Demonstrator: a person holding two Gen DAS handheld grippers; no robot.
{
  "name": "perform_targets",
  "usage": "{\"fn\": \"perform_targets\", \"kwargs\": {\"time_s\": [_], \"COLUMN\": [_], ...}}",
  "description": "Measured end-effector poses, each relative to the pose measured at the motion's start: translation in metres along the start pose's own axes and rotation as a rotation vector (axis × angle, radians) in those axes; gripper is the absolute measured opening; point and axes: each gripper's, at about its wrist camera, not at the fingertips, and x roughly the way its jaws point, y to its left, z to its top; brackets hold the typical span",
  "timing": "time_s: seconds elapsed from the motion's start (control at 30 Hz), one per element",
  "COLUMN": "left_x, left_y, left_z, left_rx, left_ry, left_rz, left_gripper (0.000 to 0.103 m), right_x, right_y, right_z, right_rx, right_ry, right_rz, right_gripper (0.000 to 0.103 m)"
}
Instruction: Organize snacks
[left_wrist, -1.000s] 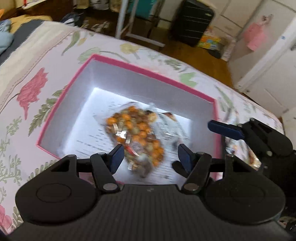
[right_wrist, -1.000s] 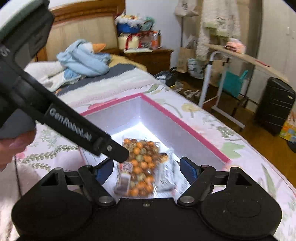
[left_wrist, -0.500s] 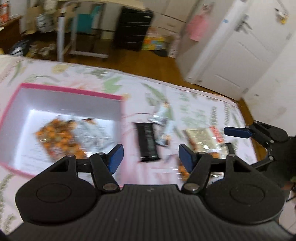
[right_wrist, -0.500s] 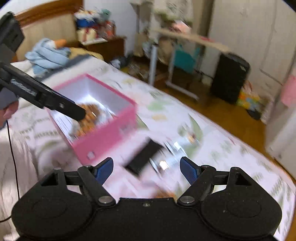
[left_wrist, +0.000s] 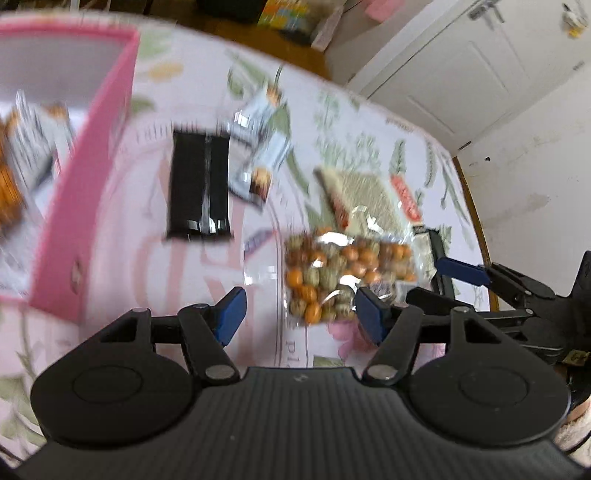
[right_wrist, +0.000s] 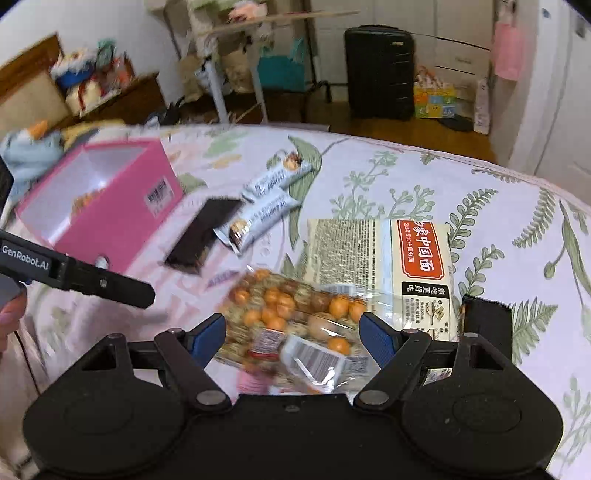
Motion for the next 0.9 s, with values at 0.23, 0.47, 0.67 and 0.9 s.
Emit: {"fn": "perform_targets", "kwargs": {"time_s": [0.23,0.47,0.67,0.9], "left_x": [0.038,0.057,0.047,0.046], "left_y": [0.002,0.013,0.019,0.025], "left_z": [-0.028,-0.044,-0.051,-0.053], "left_rx": [-0.122,-0.266,-0.295,-0.321], "left_ry": [0.039,0.074,0.025,-0.008], "left_rz": [-0.034,-0.095,-0.070,-0.023], "left_gripper": [0.057,0.052,0.053,0.053], "right_x": [0.024,0.016,0.018,0.018], "right_y": [-0.018,-0.002,0.013,0.042], "right_z": [-0.005,-0.018,-0.025,-0.012], "right_rx": [0.027,0.021,-0.020,-0.294], "right_ry": [0.007,0.008,0.104,0.098], "right_rz": [-0.039,0.056,0.236,0.162], "right_gripper": [0.085,0.058,0.060,0.083]}}
